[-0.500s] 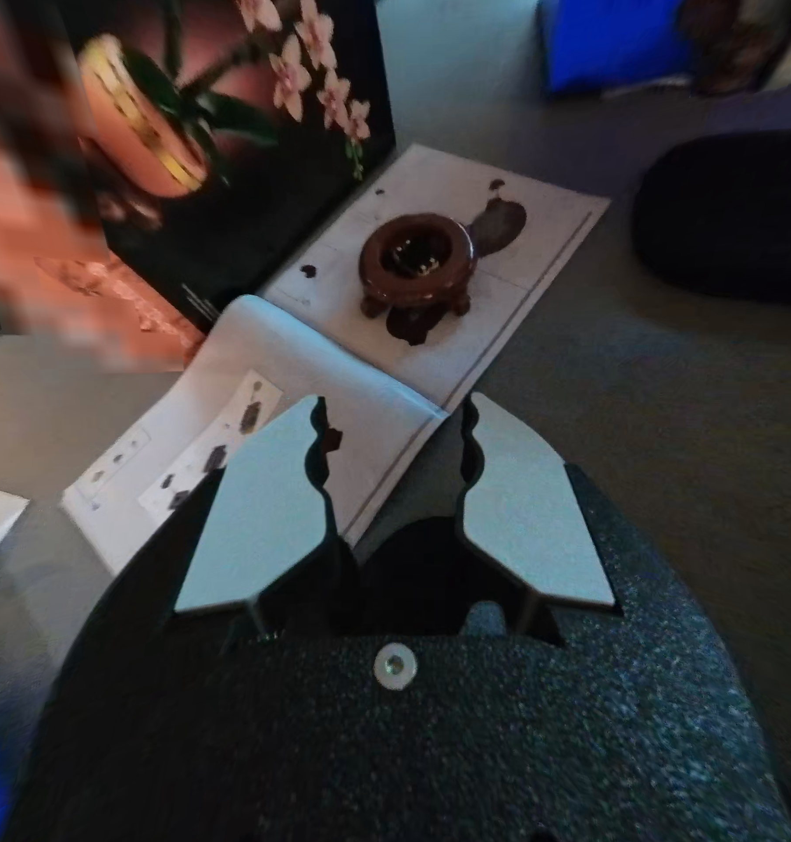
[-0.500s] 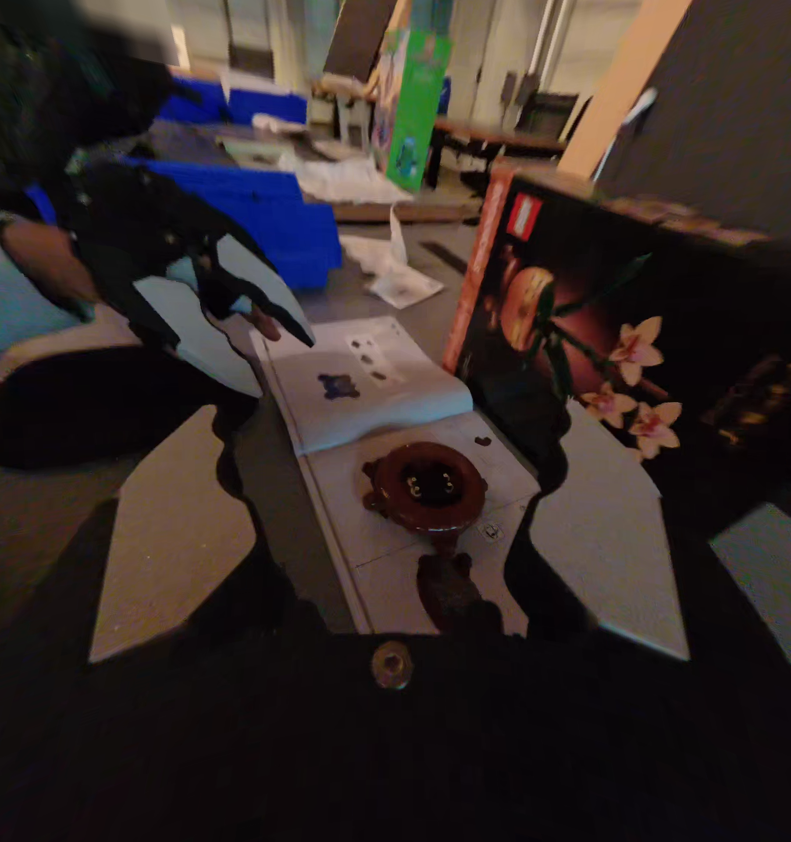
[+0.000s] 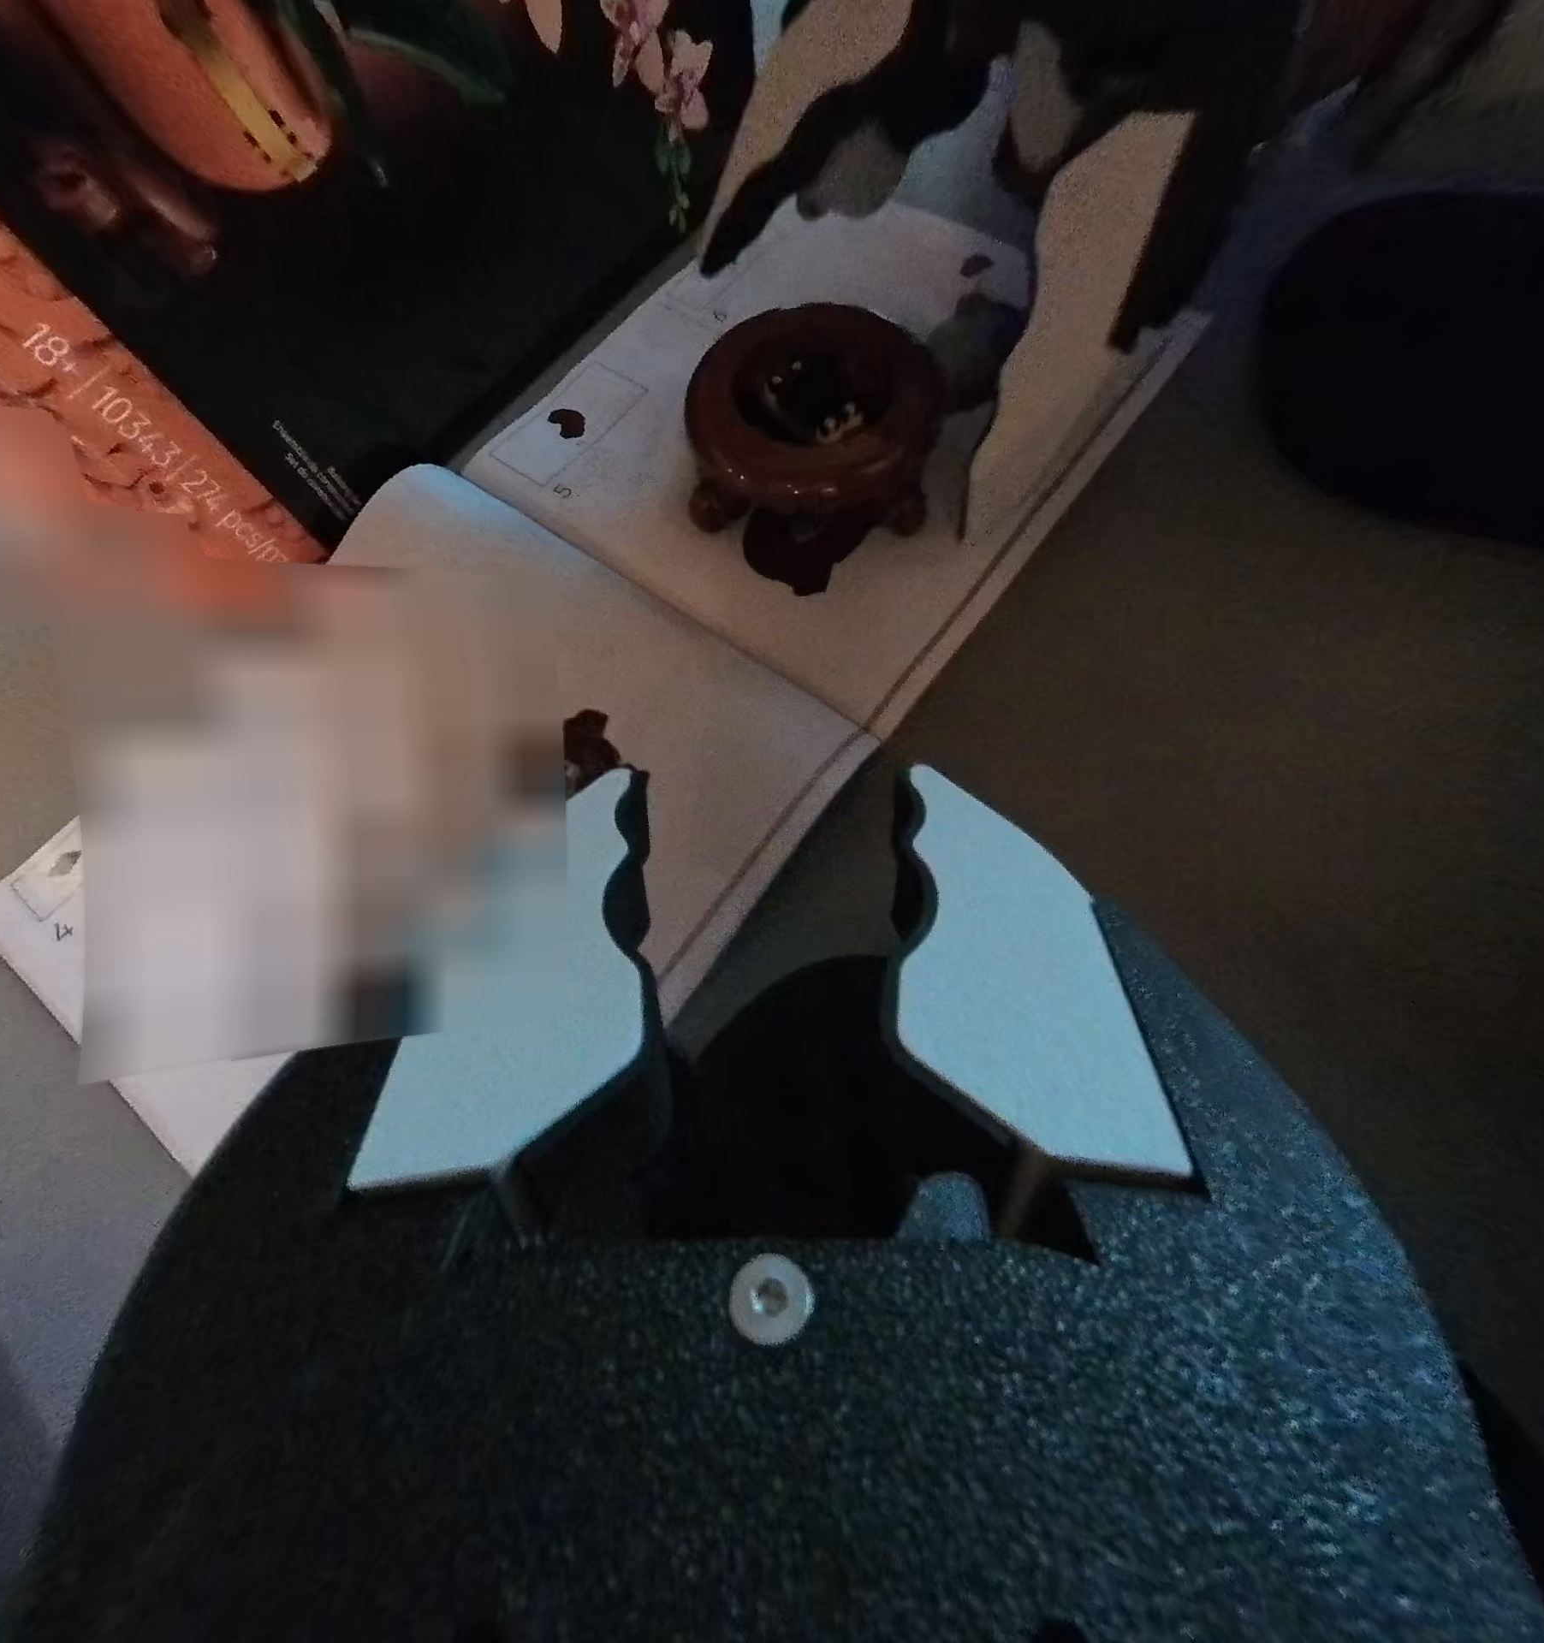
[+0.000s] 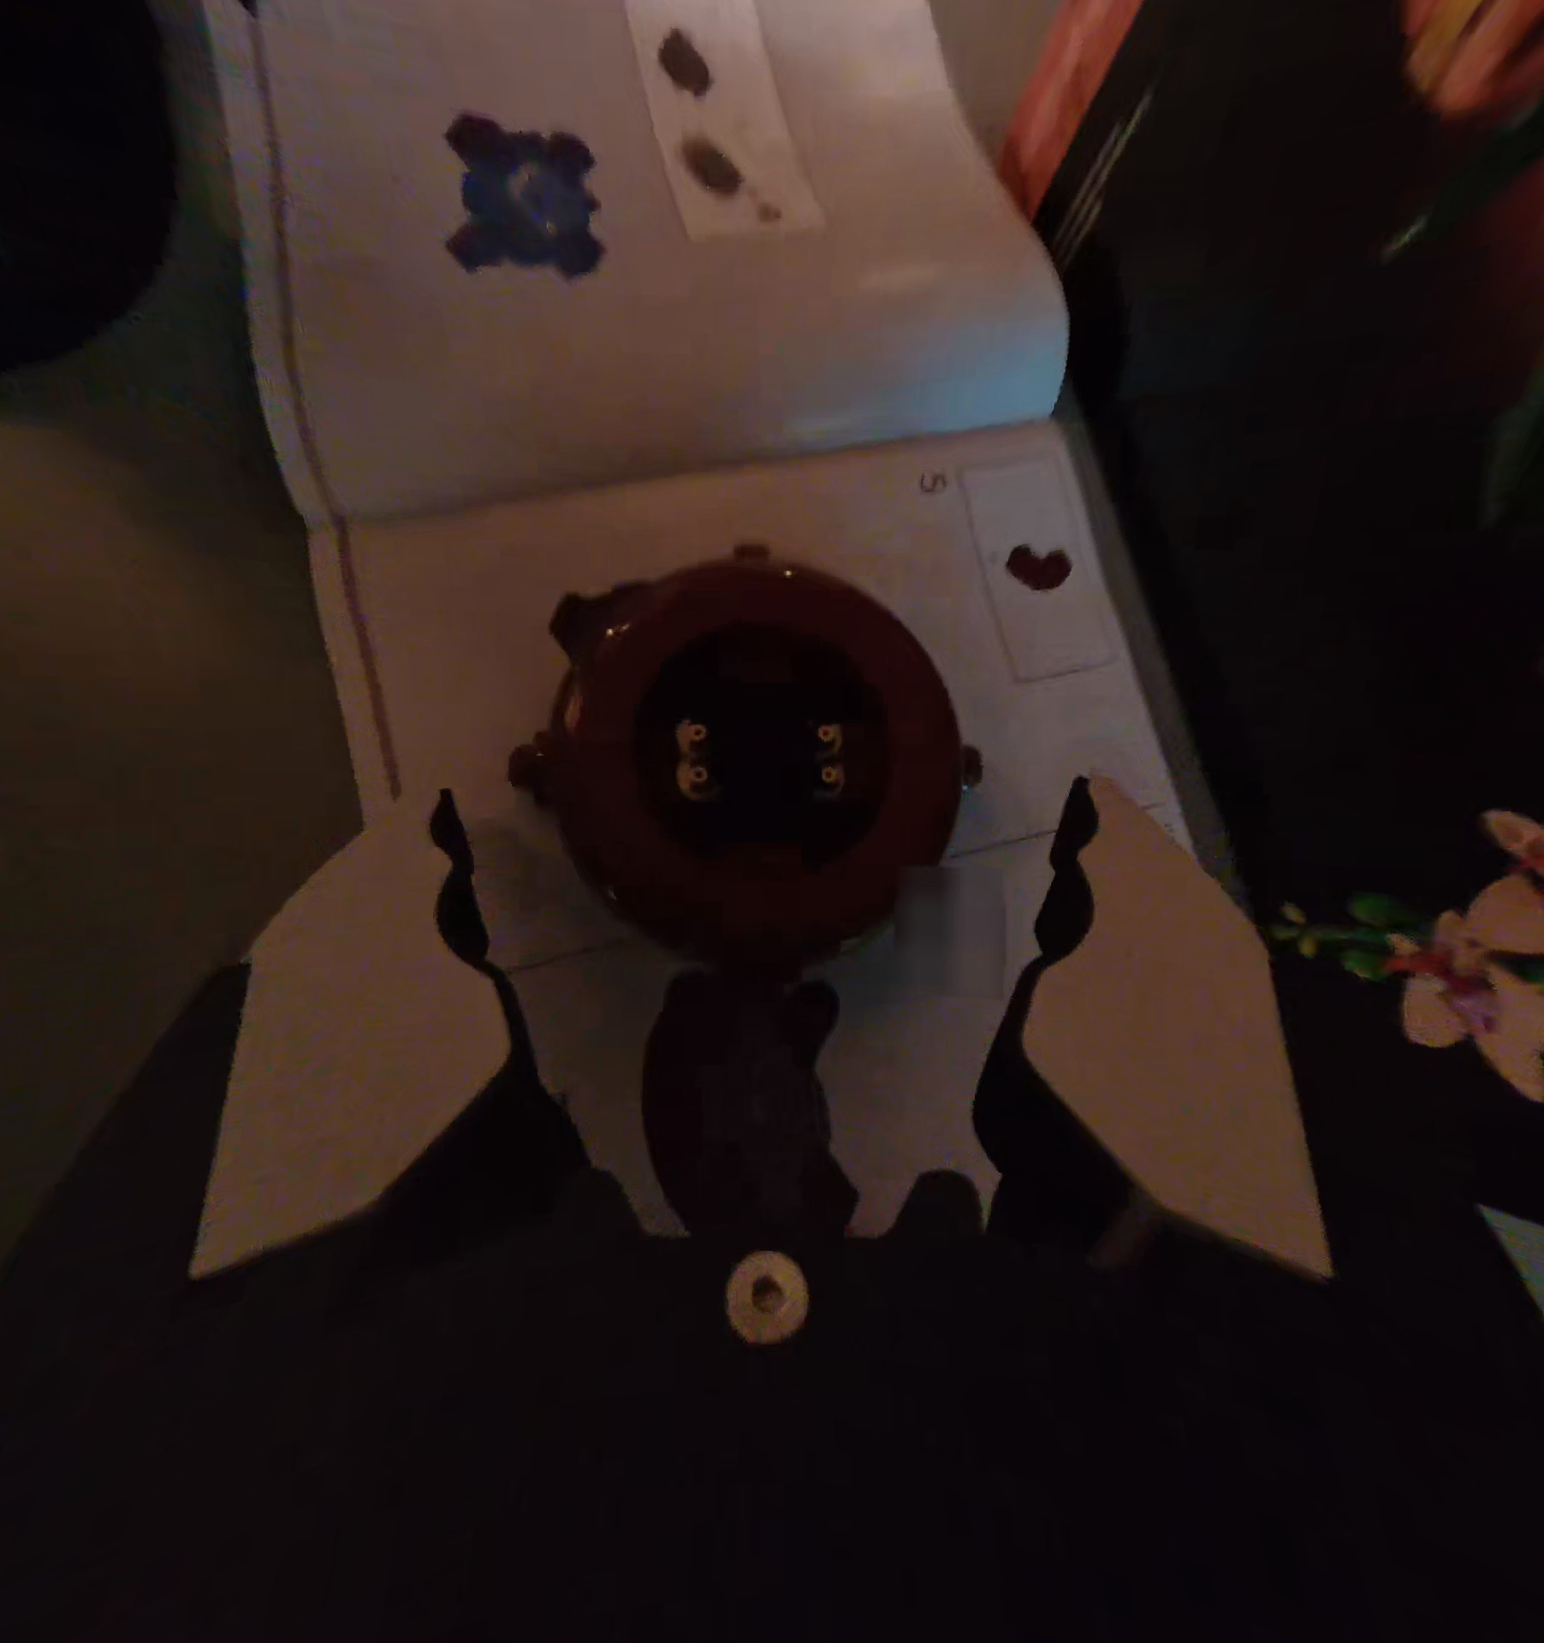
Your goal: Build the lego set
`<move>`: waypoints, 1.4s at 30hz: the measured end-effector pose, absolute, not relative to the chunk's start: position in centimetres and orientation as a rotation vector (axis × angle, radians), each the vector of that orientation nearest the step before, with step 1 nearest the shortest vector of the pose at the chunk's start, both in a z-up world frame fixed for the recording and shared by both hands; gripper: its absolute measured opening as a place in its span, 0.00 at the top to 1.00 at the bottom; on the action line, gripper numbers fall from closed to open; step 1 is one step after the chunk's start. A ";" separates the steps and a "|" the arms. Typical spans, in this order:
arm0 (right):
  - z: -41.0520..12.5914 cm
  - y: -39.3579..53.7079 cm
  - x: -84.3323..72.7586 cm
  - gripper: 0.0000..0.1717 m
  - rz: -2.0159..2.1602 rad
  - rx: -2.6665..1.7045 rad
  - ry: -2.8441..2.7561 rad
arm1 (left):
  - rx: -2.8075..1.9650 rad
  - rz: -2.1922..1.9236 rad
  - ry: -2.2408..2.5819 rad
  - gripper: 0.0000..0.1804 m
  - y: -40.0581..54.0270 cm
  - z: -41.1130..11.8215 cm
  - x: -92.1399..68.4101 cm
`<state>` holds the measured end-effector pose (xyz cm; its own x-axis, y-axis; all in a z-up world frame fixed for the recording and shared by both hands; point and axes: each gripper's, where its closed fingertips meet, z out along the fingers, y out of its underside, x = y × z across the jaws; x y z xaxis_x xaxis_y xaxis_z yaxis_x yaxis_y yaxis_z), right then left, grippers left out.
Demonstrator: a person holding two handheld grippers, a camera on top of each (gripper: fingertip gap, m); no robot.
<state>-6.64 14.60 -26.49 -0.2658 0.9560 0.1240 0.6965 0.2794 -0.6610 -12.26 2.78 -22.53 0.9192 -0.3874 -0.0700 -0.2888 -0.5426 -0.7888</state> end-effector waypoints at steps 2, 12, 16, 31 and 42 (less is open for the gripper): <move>-27.2 14.1 -6.8 0.36 0.714 -1.503 -2.090 | -2.164 -0.152 0.476 0.71 2.1 -22.2 -12.2; -25.1 7.4 -4.7 0.41 0.958 -1.442 -2.106 | -2.114 -0.100 0.423 0.71 0.4 -21.3 -13.3; -25.4 2.3 -2.4 0.41 0.958 -1.405 -2.151 | -2.105 -0.128 0.451 0.72 0.7 -21.3 -12.5; -20.8 12.9 4.2 0.54 0.502 -1.401 -1.890 | -2.101 -0.220 1.024 0.88 8.5 -23.0 -5.7; -26.3 15.2 6.7 0.72 0.376 -1.534 -2.041 | -2.231 -0.386 1.130 0.95 10.0 -26.9 -4.2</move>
<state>6.74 15.24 -26.26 -0.1940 0.9457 0.2608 0.7909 0.3081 -0.5287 -4.21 9.98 -26.93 0.5950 -0.8037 -0.0115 -0.6287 -0.4564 -0.6297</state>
